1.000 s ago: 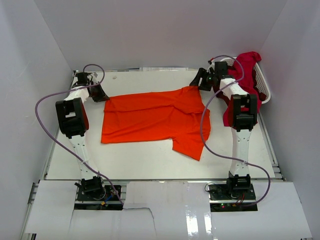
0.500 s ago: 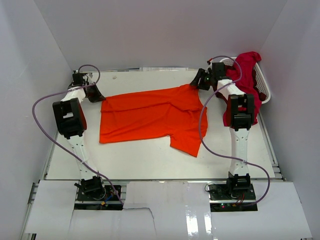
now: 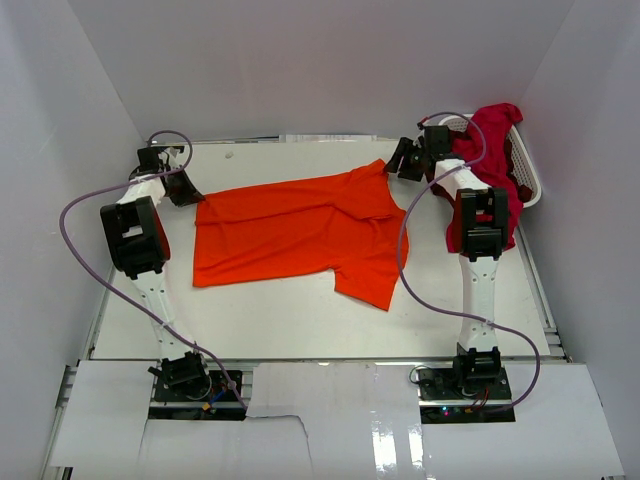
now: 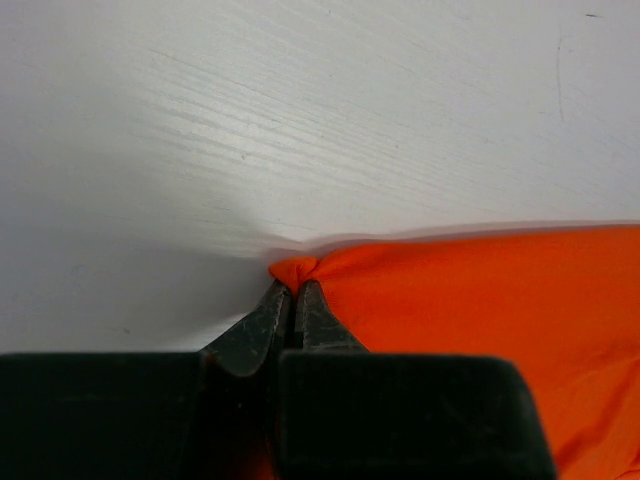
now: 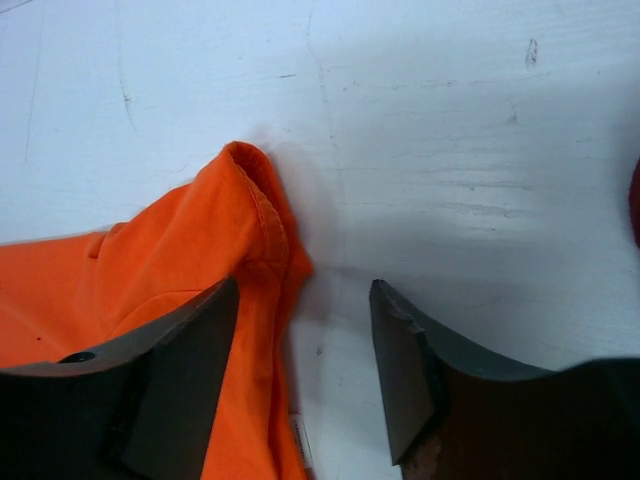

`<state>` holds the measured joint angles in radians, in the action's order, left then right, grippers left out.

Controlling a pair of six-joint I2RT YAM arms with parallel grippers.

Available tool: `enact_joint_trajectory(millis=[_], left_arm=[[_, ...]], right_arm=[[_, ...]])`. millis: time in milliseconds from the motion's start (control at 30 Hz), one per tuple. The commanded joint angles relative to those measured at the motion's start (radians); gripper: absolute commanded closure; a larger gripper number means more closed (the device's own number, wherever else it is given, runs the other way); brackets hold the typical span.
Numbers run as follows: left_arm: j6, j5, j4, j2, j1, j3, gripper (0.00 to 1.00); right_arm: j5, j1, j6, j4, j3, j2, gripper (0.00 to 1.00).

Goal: Fold and stack the t-shirts
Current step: Grap the side of the flattened tshirt closest away from the robot with both arms

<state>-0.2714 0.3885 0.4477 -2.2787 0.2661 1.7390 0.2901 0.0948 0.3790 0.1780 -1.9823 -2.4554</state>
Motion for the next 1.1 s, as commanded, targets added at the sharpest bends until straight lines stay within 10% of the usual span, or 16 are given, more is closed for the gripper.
enact_joint_trajectory(millis=[0,467,800,1067], left_arm=[[0.008,-0.036,0.031,0.013,0.01,-0.009,0.96],[0.012,-0.028,0.029,0.008,0.01,-0.013,0.96],[0.012,-0.03,0.029,0.01,0.01,-0.009,0.96],[0.005,-0.027,0.023,0.012,0.009,-0.019,0.96]], right_arm=[[0.017,-0.003,-0.006,0.001,-0.065,-0.016,0.36],[0.109,0.009,0.066,-0.014,-0.164,-0.125,0.39],[0.133,0.008,0.092,-0.015,-0.133,-0.116,0.92],[-0.048,-0.036,0.06,-0.018,0.023,0.038,0.92]])
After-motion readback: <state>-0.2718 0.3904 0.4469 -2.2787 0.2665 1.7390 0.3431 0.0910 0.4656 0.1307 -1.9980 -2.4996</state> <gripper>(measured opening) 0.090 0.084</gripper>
